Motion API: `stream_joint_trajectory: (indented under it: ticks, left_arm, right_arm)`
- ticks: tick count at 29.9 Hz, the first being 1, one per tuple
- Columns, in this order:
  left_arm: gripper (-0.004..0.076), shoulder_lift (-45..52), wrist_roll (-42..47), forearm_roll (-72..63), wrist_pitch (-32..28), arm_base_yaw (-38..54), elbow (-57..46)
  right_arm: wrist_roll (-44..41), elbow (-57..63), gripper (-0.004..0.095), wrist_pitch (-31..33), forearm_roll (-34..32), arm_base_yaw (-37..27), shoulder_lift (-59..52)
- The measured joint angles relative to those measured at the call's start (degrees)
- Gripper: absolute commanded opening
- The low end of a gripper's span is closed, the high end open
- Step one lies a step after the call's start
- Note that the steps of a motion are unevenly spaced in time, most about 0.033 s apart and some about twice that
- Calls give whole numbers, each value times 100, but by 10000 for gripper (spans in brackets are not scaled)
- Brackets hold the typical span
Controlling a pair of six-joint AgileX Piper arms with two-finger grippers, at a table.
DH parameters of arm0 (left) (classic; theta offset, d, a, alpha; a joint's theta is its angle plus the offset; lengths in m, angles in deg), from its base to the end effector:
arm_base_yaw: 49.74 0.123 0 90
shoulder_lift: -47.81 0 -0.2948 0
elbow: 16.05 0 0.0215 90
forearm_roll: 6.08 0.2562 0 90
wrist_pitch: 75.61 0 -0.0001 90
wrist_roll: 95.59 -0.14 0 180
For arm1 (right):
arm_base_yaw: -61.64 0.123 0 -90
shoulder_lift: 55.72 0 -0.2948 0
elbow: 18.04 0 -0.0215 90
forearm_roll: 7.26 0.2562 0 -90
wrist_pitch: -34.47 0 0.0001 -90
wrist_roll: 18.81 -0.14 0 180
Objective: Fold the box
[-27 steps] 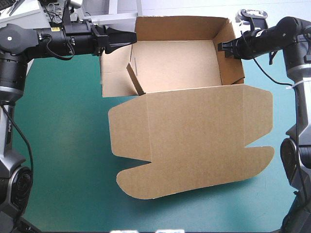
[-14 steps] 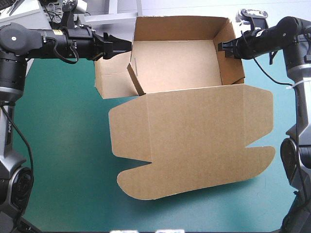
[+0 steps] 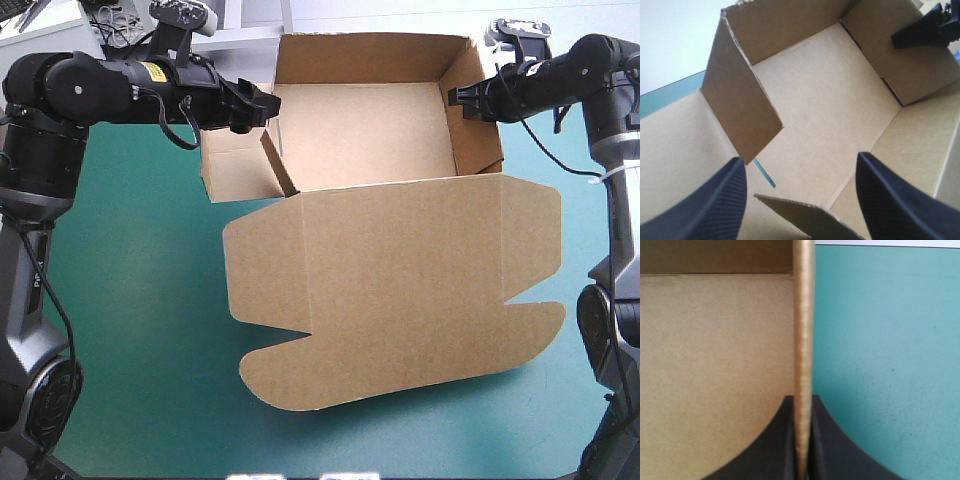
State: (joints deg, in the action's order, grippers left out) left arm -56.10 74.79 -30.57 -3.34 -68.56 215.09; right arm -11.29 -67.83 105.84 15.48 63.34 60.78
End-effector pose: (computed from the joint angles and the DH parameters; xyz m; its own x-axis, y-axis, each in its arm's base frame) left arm 0.3316 -0.1714 0.5104 -0.5027 0.2005 -0.8409 0.6237 0.7576 -0.1922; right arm 0.4460 0.0646 0.4131 -0.7271 -0.0199 -0.6862 -0.2777 0.9227 0.2675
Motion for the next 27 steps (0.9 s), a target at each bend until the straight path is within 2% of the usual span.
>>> stream_joint_trajectory:
  ticks: [10,19,27]
  left_arm:
    - [438,168,236,1048,0,-420,222]
    - [439,295,400,2831,-8,-1387,377]
    - [439,740,590,4232,-11,-1487,873]
  right_arm:
    - [0,0,-21,0,-45,0,0]
    - [0,0,-21,0,-94,0,0]
    - [0,0,-21,0,-150,0,0]
